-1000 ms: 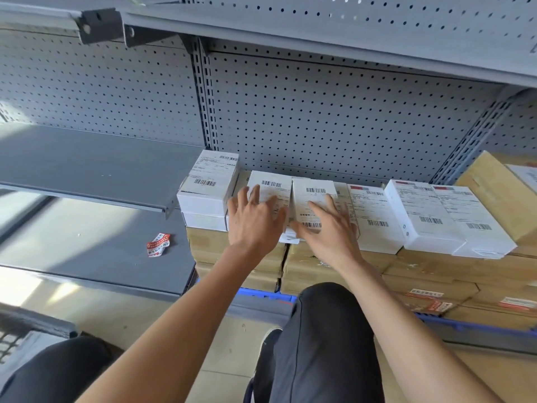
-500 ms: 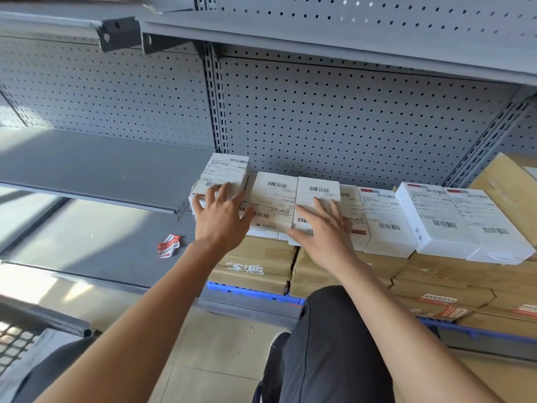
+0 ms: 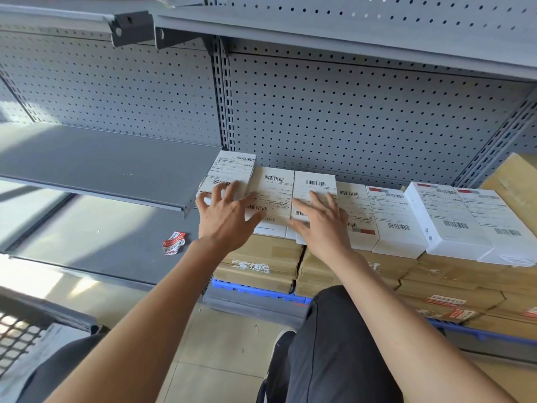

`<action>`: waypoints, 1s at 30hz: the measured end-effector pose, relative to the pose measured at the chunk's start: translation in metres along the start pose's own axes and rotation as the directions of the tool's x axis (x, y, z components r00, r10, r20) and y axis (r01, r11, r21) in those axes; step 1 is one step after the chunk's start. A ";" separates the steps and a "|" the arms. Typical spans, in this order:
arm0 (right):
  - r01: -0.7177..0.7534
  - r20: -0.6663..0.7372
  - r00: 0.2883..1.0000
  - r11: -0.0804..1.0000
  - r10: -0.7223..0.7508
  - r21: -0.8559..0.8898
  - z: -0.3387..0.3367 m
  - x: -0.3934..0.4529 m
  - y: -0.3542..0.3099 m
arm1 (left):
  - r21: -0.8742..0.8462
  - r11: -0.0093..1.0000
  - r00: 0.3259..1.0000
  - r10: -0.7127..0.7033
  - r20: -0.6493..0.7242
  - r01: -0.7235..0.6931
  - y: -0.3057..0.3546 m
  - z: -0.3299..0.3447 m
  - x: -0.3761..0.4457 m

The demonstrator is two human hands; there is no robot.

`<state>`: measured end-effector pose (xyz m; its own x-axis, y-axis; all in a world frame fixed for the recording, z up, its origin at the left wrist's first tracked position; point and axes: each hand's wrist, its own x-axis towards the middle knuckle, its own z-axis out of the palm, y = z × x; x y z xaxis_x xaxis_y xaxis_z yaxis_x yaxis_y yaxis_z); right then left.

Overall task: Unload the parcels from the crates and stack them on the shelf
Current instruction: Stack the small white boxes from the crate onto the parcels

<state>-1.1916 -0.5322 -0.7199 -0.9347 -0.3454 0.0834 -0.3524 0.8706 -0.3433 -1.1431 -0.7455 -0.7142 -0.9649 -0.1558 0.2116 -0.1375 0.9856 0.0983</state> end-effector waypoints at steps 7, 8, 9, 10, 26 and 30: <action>0.009 -0.068 0.998 1.000 -0.011 -0.030 0.005 -0.003 0.003 | 0.067 0.998 0.999 0.001 -0.032 0.001 -0.001 0.007 -0.001; 0.010 -0.073 0.997 0.999 -0.012 -0.032 0.006 -0.003 0.003 | 0.066 0.998 0.999 -0.003 -0.042 0.005 -0.001 0.008 0.000; 0.010 -0.076 0.997 0.999 -0.012 -0.033 0.006 -0.003 0.004 | 0.067 0.998 0.999 -0.006 -0.050 0.009 -0.001 0.009 -0.001; 0.010 -0.079 0.997 0.999 -0.013 -0.032 0.007 -0.003 0.004 | 0.068 0.998 0.998 -0.009 -0.056 0.013 0.000 0.010 -0.001; 0.072 -0.085 0.992 0.980 -0.089 -0.187 0.011 0.005 0.005 | 0.021 1.000 0.995 0.001 -0.098 0.001 -0.002 0.011 0.002; 0.077 -0.091 0.990 0.964 -0.103 -0.253 0.015 0.005 0.006 | 0.044 0.999 0.995 0.015 -0.096 -0.011 -0.002 0.011 0.002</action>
<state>-1.1972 -0.5339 -0.7359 -0.8935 -0.4002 0.2036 -0.4237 0.9016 -0.0874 -1.1470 -0.7471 -0.7247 -0.9408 -0.1463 0.3059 -0.1366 0.9892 0.0530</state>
